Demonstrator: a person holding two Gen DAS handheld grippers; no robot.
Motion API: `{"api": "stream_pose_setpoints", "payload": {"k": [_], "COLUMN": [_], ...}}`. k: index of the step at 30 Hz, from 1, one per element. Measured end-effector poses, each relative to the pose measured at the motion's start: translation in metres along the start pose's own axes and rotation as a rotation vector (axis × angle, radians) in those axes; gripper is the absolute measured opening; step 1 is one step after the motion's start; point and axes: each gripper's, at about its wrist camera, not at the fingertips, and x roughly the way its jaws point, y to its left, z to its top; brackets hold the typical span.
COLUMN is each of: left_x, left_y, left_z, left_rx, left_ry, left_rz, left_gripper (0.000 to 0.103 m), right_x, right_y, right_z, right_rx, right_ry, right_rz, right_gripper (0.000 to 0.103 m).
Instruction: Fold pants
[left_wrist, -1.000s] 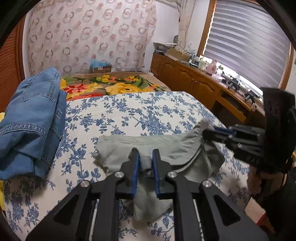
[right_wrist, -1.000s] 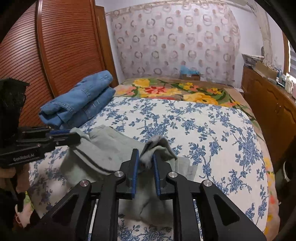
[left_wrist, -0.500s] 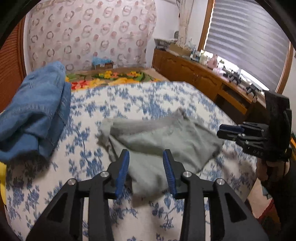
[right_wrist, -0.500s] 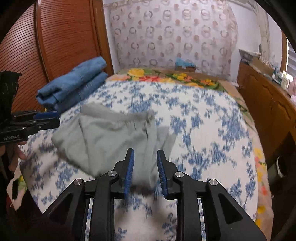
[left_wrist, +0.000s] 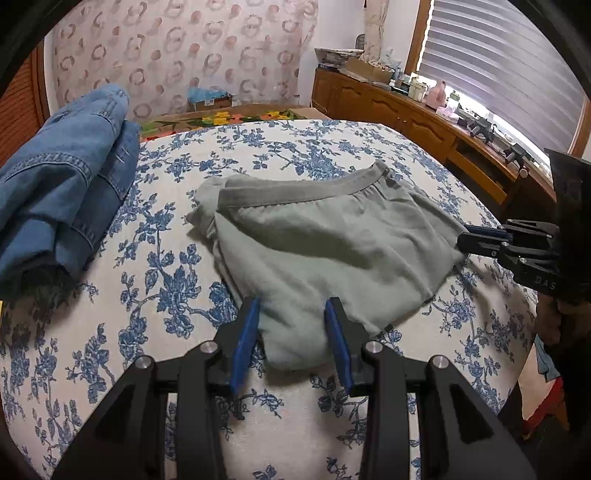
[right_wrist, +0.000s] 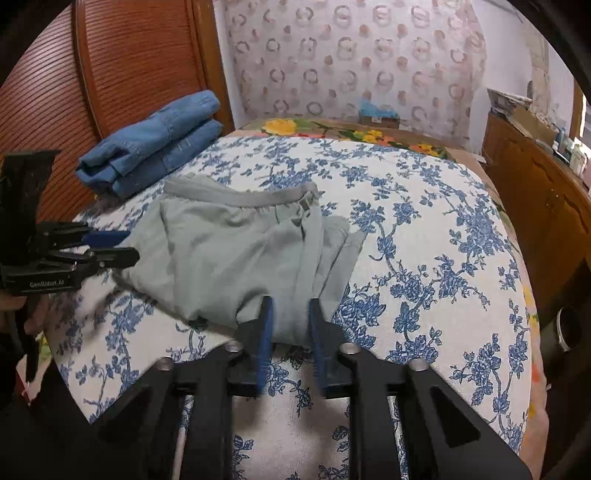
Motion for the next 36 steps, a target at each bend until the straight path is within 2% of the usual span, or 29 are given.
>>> {"api": "stream_pose_setpoints", "payload": {"k": [3,8,11,17,20,22,27,32,36], "left_x": [0.003,0.005,0.004,0.004,0.003,0.003,0.003,0.003,0.003], "left_y": [0.001,0.001,0.001,0.004,0.003,0.003,-0.001,-0.001,-0.001], "left_z": [-0.002,-0.003,-0.004,-0.005,-0.007,-0.008,-0.010,-0.010,-0.010], "left_rx": [-0.004,0.003,0.002,-0.006,-0.001,-0.001,0.005,0.003,0.002], "left_ry": [0.005,-0.001,-0.010,-0.025,-0.036,-0.041,-0.046,-0.046,-0.046], "left_rz": [0.002,0.004,0.002,-0.005,-0.002,0.001,0.012,0.010,0.009], "left_gripper": [0.036,0.037,0.037,0.038,0.038,0.038,0.039,0.040,0.040], "right_x": [-0.004,-0.024,-0.026,-0.019,-0.020,-0.021,-0.017,0.001,0.017], "right_y": [-0.002,-0.016,-0.026,-0.020,-0.019,-0.019,-0.015,-0.014,-0.014], "right_z": [0.000,0.002,-0.003,-0.012,-0.011,-0.009,-0.004,0.008,0.012], "right_rx": [-0.010,0.003,0.033,0.036,0.051,0.060,0.069,0.077,0.069], "right_ry": [-0.012,-0.064,-0.043,-0.003,-0.020,-0.029,-0.047,-0.034,0.015], "right_rz": [-0.003,-0.088,-0.081,-0.052,-0.043,-0.039,-0.057,-0.082,-0.100], "right_gripper": [0.002,0.001,0.001,0.001,0.013,0.026,0.041,0.043,0.044]}}
